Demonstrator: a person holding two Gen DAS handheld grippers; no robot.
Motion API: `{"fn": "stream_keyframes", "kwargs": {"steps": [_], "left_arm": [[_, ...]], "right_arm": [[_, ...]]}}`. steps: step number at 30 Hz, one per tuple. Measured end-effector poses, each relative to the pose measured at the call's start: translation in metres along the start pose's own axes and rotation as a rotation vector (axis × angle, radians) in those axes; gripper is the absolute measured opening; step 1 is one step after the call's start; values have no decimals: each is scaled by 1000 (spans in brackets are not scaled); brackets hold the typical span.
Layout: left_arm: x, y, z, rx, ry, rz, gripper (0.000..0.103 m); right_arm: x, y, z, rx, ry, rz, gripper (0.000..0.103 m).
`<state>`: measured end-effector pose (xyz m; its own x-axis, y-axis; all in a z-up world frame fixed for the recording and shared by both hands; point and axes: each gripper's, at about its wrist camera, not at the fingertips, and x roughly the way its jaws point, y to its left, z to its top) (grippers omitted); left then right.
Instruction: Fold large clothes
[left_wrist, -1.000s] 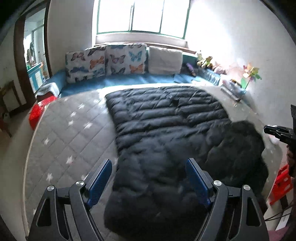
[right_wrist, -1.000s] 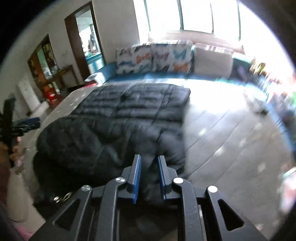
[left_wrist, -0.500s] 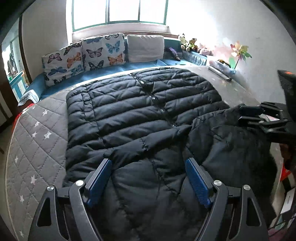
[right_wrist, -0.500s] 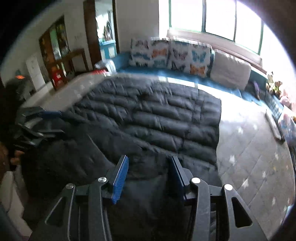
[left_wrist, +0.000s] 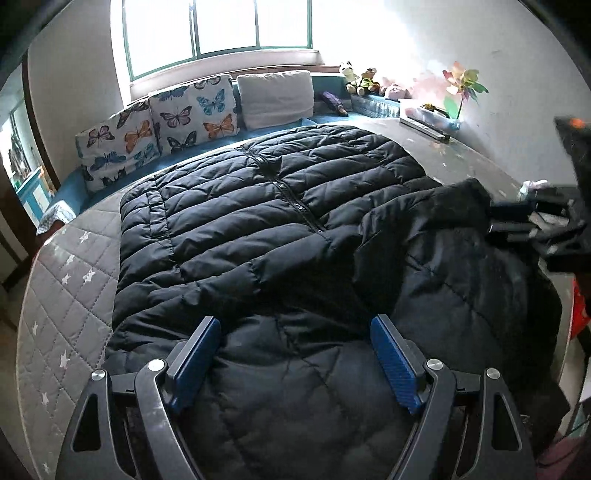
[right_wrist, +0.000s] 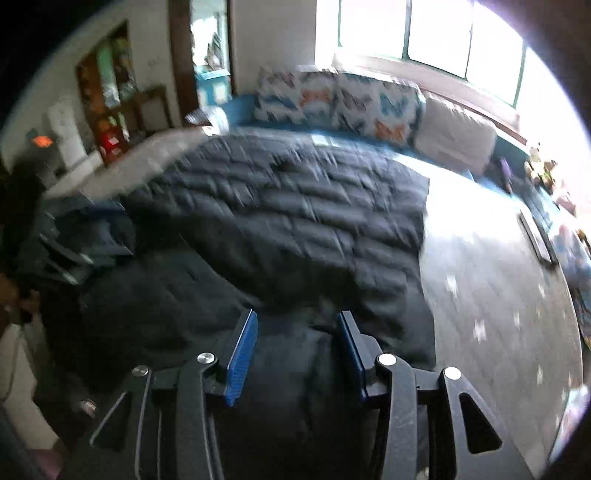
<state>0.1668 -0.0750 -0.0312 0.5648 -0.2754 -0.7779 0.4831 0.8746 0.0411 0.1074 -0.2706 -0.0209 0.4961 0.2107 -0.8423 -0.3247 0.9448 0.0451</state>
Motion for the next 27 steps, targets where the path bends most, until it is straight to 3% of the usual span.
{"fn": "stream_keyframes", "kwargs": {"steps": [4, 16, 22, 27], "left_arm": [[5, -5, -6, 30, 16, 13, 88], [5, -3, 2, 52, 97, 10, 89], [-28, -10, 25, 76, 2, -40, 89], [-7, -22, 39, 100, 26, -72, 81]], "right_arm": [[18, -13, -15, 42, -10, 66, 48], [-2, -7, -1, -2, 19, 9, 48], [-39, -4, 23, -33, -97, 13, 50], [-12, 3, 30, -22, -75, 40, 50]]}}
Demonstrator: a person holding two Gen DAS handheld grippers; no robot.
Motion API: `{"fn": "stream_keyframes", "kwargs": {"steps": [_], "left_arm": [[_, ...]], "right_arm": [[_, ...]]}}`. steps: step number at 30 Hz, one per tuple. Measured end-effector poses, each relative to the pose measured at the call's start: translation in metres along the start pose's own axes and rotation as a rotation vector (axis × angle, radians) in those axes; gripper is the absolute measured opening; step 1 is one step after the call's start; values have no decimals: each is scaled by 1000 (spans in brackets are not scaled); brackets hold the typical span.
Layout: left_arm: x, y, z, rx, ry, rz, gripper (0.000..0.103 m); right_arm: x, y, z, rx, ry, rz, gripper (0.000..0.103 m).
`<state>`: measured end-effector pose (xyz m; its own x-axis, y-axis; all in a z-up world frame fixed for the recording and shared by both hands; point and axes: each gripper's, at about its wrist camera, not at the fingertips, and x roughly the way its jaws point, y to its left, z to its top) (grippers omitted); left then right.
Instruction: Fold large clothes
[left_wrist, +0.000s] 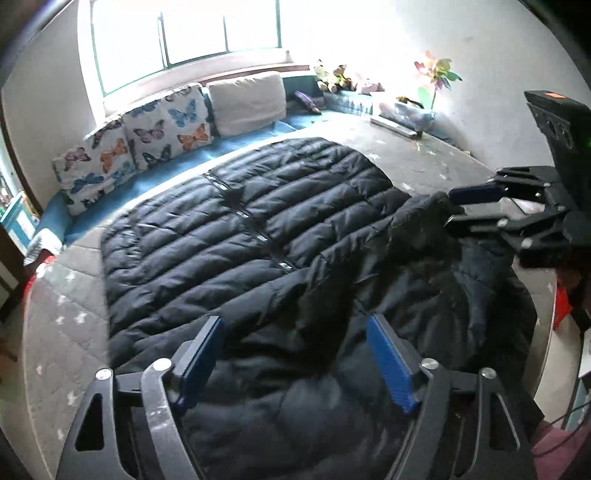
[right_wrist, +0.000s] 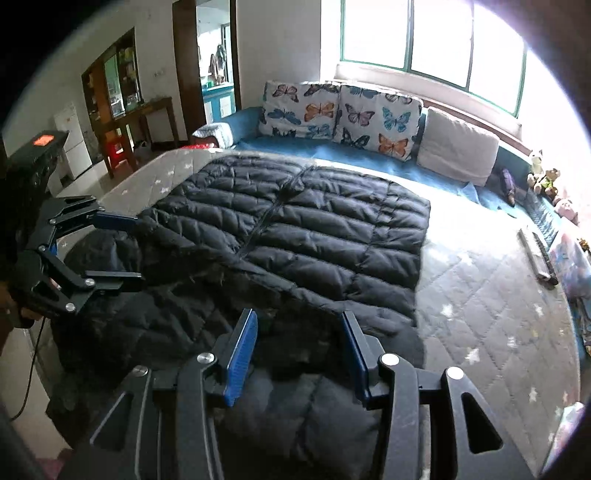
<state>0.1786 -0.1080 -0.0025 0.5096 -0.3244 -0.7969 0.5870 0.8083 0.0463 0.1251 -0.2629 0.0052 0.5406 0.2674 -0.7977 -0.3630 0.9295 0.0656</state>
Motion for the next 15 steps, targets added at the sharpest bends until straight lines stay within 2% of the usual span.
{"fn": "stream_keyframes", "kwargs": {"steps": [4, 7, 15], "left_arm": [[30, 2, -7, -11, 39, -47, 81], [42, 6, -11, -32, 48, -69, 81], [56, 6, -15, -29, 48, -63, 82]], "right_arm": [[41, -5, -23, -16, 91, -25, 50], [44, -11, -30, -10, 74, 5, 50], [43, -9, -29, -36, 83, -3, 51]]}}
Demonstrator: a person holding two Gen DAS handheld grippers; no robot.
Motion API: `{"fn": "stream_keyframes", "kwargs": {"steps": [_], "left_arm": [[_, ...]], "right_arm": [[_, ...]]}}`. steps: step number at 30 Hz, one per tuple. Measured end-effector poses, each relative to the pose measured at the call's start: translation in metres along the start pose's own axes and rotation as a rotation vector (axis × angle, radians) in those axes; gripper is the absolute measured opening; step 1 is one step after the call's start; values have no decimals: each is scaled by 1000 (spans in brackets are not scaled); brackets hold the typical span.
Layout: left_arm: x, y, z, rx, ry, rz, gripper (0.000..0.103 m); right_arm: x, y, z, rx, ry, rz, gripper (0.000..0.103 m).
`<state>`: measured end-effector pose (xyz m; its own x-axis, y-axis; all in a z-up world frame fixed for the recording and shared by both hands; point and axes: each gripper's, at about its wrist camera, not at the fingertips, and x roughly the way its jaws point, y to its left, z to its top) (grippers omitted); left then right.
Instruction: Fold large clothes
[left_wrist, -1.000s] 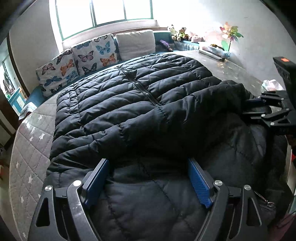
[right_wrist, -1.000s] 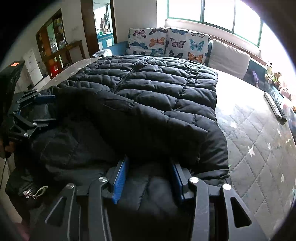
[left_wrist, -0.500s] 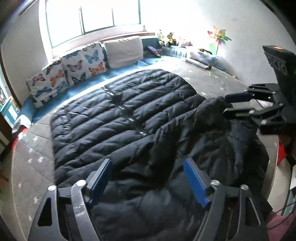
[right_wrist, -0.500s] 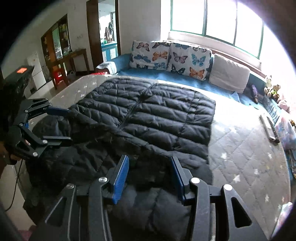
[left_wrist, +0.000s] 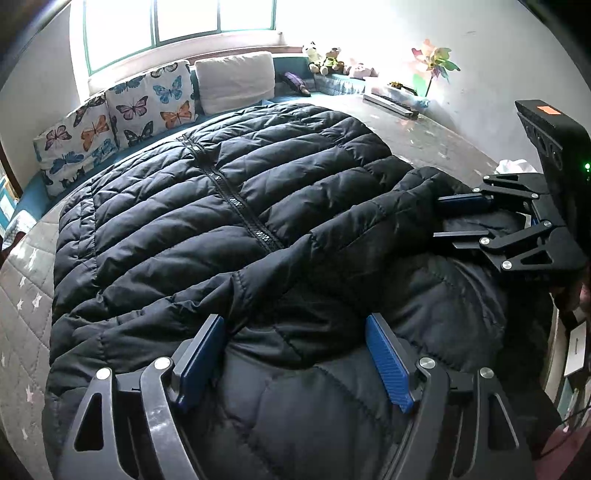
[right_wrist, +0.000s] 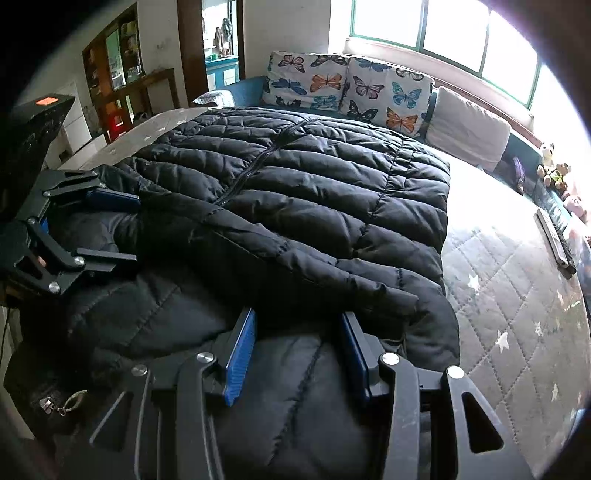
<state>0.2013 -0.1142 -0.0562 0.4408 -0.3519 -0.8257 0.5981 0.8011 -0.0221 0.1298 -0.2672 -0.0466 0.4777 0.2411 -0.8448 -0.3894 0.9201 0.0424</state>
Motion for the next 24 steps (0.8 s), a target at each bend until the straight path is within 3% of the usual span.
{"fn": "stream_keyframes", "kwargs": {"steps": [8, 13, 17, 24], "left_arm": [[-14, 1, 0, -4, 1, 7, 82], [-70, 14, -11, 1, -97, 71, 83], [-97, 54, -34, -82, -109, 126, 82], [-73, 84, -68, -153, -61, 80, 82]], "right_arm": [[1, 4, -2, -12, -10, -20, 50], [-2, 4, -3, -27, -9, -25, 50], [-1, 6, -4, -27, -16, -26, 51], [-1, 5, -5, -24, -16, -21, 51]]}}
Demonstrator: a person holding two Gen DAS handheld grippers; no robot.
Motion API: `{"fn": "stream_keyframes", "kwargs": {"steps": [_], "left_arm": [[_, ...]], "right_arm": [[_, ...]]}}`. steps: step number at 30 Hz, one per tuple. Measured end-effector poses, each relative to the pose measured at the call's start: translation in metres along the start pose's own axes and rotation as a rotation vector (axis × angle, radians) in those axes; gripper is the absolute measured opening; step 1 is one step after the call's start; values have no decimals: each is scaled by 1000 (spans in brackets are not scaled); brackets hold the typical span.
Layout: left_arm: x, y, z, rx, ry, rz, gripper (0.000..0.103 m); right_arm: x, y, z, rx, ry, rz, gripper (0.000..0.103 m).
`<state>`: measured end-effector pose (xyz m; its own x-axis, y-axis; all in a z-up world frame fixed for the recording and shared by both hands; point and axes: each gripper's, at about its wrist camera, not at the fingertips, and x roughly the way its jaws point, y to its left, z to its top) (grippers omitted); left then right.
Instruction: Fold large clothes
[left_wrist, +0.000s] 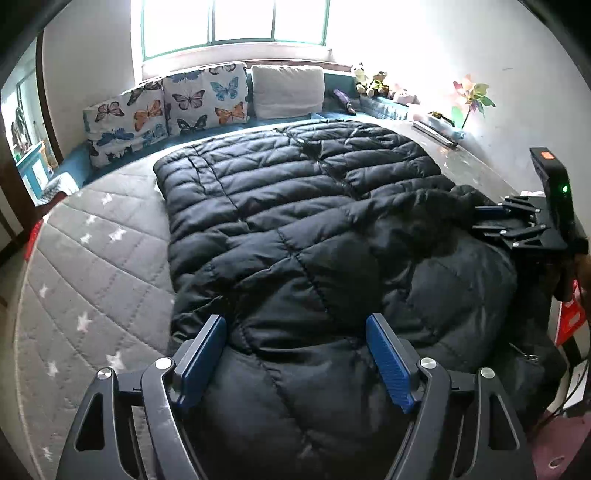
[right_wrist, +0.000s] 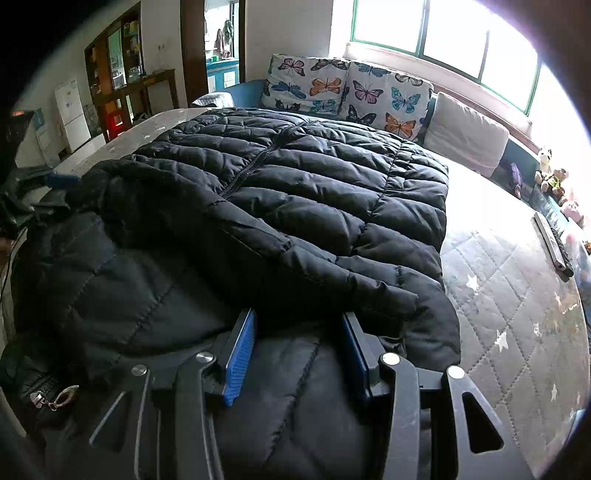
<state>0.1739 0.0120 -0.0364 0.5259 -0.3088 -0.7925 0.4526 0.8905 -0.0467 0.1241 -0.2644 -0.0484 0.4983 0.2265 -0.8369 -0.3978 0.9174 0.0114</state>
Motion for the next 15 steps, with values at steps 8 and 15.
{"fn": "stream_keyframes", "kwargs": {"steps": [8, 15], "left_arm": [[-19, 4, 23, -50, 54, 3, 84], [-62, 37, 84, -65, 3, 93, 91]], "right_arm": [[-15, -7, 13, 15, 48, 48, 51], [-69, -51, 60, 71, 69, 110, 51]]}}
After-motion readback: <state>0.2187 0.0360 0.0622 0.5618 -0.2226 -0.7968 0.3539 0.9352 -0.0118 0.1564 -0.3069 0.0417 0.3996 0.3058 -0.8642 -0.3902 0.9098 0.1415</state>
